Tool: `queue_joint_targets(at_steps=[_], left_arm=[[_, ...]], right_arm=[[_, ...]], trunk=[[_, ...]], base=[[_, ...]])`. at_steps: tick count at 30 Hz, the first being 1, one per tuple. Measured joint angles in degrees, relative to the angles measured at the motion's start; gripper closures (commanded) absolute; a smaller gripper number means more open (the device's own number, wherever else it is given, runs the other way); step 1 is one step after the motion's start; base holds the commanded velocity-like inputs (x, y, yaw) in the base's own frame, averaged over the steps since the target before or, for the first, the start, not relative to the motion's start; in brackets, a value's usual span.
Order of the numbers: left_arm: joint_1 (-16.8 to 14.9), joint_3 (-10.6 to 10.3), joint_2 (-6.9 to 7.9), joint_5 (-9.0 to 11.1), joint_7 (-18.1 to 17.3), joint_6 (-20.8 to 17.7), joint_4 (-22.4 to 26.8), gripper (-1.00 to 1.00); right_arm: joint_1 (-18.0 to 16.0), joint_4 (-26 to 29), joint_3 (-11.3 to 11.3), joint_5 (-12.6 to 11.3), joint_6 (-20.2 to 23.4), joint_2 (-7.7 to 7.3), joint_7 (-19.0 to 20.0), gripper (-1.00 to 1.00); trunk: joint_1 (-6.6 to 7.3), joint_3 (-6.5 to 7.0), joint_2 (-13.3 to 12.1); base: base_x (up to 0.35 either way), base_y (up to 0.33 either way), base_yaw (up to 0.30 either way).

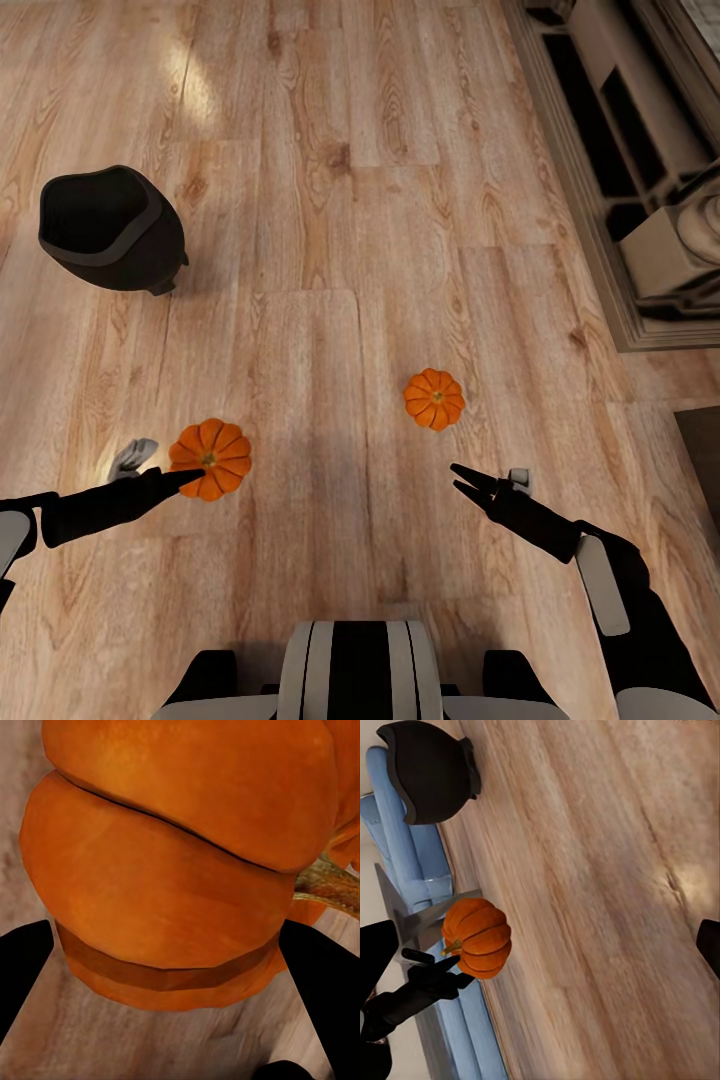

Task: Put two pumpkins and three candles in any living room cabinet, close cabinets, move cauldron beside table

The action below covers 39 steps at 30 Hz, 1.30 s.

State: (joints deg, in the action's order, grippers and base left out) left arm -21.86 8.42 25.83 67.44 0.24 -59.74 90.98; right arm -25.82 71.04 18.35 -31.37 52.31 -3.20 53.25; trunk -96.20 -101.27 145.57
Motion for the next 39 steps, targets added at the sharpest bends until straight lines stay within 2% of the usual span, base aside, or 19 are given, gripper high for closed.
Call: queue_joint_targets(at_steps=[4, 14, 16, 18, 19, 23, 28, 31, 34, 39], left_arm=[[0.0, 0.0, 0.02, 0.2, -0.8, 0.0, 0.1, 1.00], [0.0, -0.1, 0.10, 0.7, -3.0, 0.0, 0.2, 1.00], [0.0, 0.0, 0.16, 1.9, -3.1, 0.0, 0.2, 1.00], [0.0, 0.0, 0.32, 4.8, -3.2, 0.0, 0.2, 1.00], [0.0, 0.0, 0.40, 5.6, -3.2, 0.0, 0.2, 1.00], [0.0, 0.0, 0.53, 6.5, -3.3, 0.0, 0.2, 1.00], [0.0, 0.0, 0.63, 6.8, -4.0, 0.0, 0.4, 1.00], [0.0, 0.0, 0.70, 7.1, -5.0, 0.0, 0.4, 1.00], [0.0, 0.0, 0.78, 7.0, -5.4, 0.0, 0.4, 1.00], [0.0, 0.0, 0.82, 6.3, -5.2, 0.0, 0.4, 1.00]], right_arm=[[0.0, 0.0, 0.0, 0.0, 0.0, -0.11, -0.1, -1.00], [0.0, 0.0, 0.4, -0.2, -0.1, -0.06, -0.1, -1.00], [0.0, 0.0, 0.4, -0.2, -0.2, -0.03, -0.1, -1.00], [0.0, -0.4, 0.5, -0.2, -0.2, -0.09, -0.1, -1.00], [0.0, -0.5, 0.5, -0.2, -0.2, -0.11, -0.1, -1.00], [0.0, -0.7, 0.6, -0.1, -0.2, -0.20, -0.2, -1.00], [0.0, -0.9, 0.6, -0.1, -0.3, -0.22, -0.3, -1.00], [0.0, -1.1, 0.6, -0.2, -0.6, -0.04, -2.3, -1.00], [0.0, -1.2, 0.5, -0.2, -0.8, 0.21, -3.9, -1.00], [0.0, -1.2, 0.3, 0.0, -0.9, 0.30, -4.5, -1.00]], trunk=[[0.00, 0.00, 0.0], [0.26, 2.21, -0.1], [0.31, 2.65, -0.2], [0.37, 3.10, -0.2], [0.39, 3.32, -0.2], [0.49, 4.20, -0.3], [0.62, 5.31, -0.3], [0.70, 5.98, -0.4], [0.78, 6.64, -0.4], [0.91, 7.75, -0.5]], base=[[0.000, 0.000, 0.000], [0.000, 0.000, 0.000], [0.000, 0.000, 0.000], [0.000, 0.000, 0.000], [0.000, 0.000, 0.000], [0.000, 0.000, 0.000], [0.000, 0.000, 0.000], [0.000, 0.000, 0.000], [0.000, 0.000, 0.000], [0.000, 0.000, 0.000]])
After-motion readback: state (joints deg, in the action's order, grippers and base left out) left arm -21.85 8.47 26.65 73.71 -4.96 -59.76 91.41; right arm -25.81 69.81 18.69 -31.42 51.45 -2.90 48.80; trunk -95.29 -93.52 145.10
